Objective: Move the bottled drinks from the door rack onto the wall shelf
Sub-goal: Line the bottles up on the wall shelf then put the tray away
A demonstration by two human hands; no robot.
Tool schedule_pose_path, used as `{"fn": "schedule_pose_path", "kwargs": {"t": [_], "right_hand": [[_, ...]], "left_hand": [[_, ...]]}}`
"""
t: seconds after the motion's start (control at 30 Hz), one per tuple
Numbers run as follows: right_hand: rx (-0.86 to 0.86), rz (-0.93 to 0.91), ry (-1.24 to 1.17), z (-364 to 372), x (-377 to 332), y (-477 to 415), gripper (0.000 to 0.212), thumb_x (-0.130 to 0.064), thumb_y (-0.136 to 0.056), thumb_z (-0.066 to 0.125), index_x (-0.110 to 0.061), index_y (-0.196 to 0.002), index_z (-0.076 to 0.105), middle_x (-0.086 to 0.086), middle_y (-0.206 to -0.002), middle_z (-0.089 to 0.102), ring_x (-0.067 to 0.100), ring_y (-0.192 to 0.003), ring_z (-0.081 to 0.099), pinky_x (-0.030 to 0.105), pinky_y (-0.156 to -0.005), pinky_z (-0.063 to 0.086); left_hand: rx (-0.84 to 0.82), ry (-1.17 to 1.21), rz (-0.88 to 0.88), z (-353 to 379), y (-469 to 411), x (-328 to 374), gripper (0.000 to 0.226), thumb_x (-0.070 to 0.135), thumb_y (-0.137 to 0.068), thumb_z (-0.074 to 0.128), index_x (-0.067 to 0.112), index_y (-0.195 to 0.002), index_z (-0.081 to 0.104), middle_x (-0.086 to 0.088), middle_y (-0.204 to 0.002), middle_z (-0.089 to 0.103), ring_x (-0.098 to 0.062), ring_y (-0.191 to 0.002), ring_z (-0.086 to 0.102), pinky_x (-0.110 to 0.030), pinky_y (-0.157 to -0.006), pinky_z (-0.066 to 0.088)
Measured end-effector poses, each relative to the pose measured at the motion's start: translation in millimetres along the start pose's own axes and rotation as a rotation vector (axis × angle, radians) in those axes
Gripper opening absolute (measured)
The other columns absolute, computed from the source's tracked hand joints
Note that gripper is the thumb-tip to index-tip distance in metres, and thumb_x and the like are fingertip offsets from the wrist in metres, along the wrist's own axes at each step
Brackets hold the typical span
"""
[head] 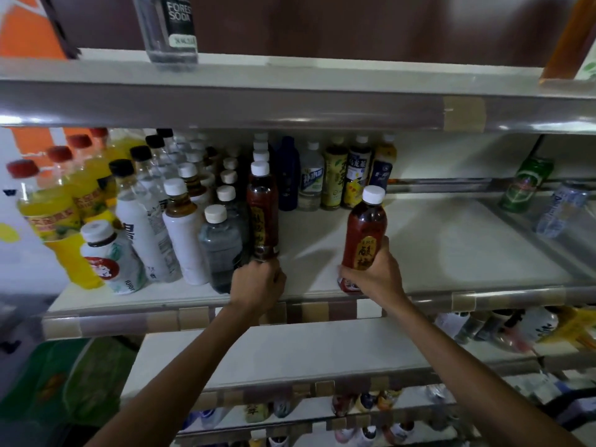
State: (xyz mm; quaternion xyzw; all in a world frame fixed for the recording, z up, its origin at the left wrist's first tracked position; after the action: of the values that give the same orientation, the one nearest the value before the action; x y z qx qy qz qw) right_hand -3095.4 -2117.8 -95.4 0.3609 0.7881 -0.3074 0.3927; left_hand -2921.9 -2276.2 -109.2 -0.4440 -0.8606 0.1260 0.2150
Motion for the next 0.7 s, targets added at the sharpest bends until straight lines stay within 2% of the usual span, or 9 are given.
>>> {"fn": "schedule_pose_path", "kwargs": {"t": [0.07,0.13,0.27,0.4,0.53,0.63,0.7], "right_hand": [[-0.017,0.041,0.049,-3,-3,2,0.074,-0.027,-0.064,0.089,-0.016,-0.121,0.043,-0.001,-0.103,0.060,0.020,-0.098,0.060,0.032,-0.082,0.048],[0.007,0.068,0.059,-6,-10,3,0.074,-0.023,-0.063,0.090,-0.012,-0.123,0.048,0.001,-0.104,0.061,0.022,-0.099,0.061,0.028,-0.080,0.045],[0.034,0.064,0.046,8,-36,7,0.073,-0.024,-0.057,0.094,-0.013,-0.118,0.056,0.003,-0.104,0.066,0.016,-0.091,0.059,0.025,-0.078,0.044],[-0.018,0.048,0.015,46,-73,13,0.073,-0.032,-0.055,0.094,-0.015,-0.117,0.058,0.002,-0.106,0.067,0.019,-0.095,0.062,0.030,-0.081,0.051],[-0.100,0.012,0.084,84,-101,14,0.077,-0.033,-0.057,0.093,-0.014,-0.121,0.055,0.004,-0.114,0.065,0.024,-0.105,0.062,0.032,-0.086,0.052],[-0.154,0.027,0.122,107,-106,13,0.080,-0.030,-0.057,0.093,-0.014,-0.124,0.052,0.006,-0.120,0.064,0.026,-0.109,0.061,0.035,-0.089,0.052],[-0.169,0.041,0.126,116,-105,13,0.080,-0.027,-0.058,0.093,-0.013,-0.124,0.051,0.007,-0.121,0.063,0.027,-0.109,0.061,0.036,-0.090,0.052]], "left_hand": [[-0.060,0.029,0.029,-3,1,3,0.016,0.028,-0.096,0.051,0.018,-0.088,0.061,-0.002,-0.081,0.061,-0.020,-0.070,0.060,-0.027,-0.062,0.048],[-0.137,0.046,0.047,-6,3,2,0.020,0.032,-0.096,0.050,0.021,-0.080,0.053,-0.001,-0.080,0.059,-0.021,-0.073,0.060,-0.030,-0.065,0.050],[-0.154,0.014,0.051,-21,17,-11,0.026,0.035,-0.096,0.048,0.022,-0.074,0.042,-0.001,-0.075,0.056,-0.025,-0.073,0.060,-0.030,-0.062,0.043],[-0.134,-0.072,0.003,-32,38,-30,0.027,0.037,-0.097,0.044,0.020,-0.078,0.054,-0.004,-0.082,0.066,-0.024,-0.071,0.059,-0.027,-0.059,0.035],[-0.072,-0.081,-0.124,-39,50,-54,0.024,0.036,-0.097,0.044,0.021,-0.084,0.058,0.002,-0.080,0.062,-0.019,-0.068,0.052,-0.026,-0.061,0.035],[0.015,-0.041,-0.172,-38,53,-72,0.027,0.037,-0.095,0.047,0.019,-0.090,0.067,-0.001,-0.091,0.064,-0.017,-0.078,0.052,-0.027,-0.062,0.043],[0.035,-0.026,-0.165,-34,53,-77,0.029,0.038,-0.094,0.050,0.016,-0.088,0.068,-0.004,-0.095,0.061,-0.021,-0.087,0.054,-0.033,-0.069,0.050]]}}
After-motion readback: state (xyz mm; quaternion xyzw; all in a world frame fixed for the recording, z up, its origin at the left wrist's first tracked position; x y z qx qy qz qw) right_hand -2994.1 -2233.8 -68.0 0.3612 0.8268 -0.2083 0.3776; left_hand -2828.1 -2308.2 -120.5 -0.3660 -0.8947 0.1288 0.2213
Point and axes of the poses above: each hand's wrist, its own y-axis away from the middle knuckle, its own z-axis out of the palm, x = y × z, the point moved 4 cm from there along -y, towards the middle knuckle
